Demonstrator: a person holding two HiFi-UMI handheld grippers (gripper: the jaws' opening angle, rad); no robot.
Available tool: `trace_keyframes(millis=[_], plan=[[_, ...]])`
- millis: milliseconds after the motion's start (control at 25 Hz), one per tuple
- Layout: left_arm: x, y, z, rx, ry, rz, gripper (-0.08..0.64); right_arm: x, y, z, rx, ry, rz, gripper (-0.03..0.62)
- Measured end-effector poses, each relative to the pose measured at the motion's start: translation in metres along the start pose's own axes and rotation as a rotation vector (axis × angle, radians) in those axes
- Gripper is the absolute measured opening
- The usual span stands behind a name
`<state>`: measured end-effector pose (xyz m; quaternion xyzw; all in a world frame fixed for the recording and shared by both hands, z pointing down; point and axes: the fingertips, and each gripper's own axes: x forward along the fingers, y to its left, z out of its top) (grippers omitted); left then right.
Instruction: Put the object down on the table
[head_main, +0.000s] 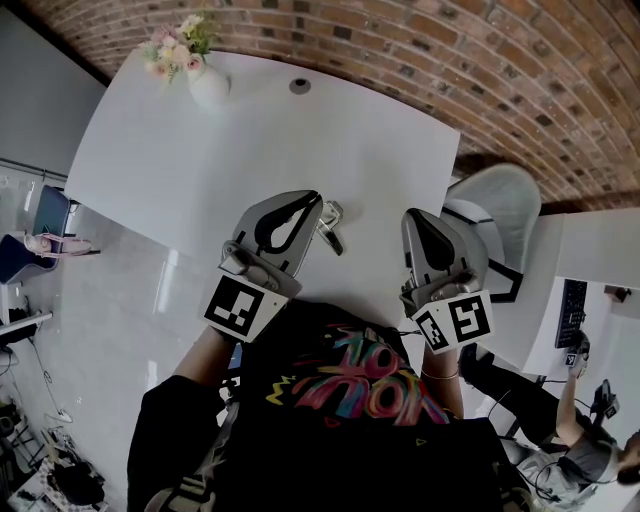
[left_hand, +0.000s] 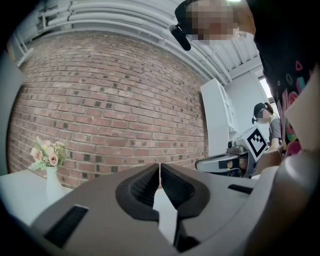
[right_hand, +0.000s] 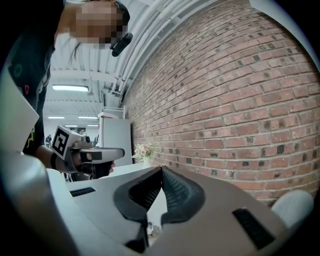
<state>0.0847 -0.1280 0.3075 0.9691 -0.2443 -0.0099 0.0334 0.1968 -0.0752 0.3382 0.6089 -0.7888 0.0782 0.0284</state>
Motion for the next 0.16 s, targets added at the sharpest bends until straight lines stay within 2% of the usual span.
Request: trace_keyframes(millis=[160], plan=[[-0.0001, 0.0016, -0.0022, 0.001, 0.003, -0.003, 0.029, 0.0018, -0.0004, -0.0015, 0.004, 0.001, -0.002, 0.017]])
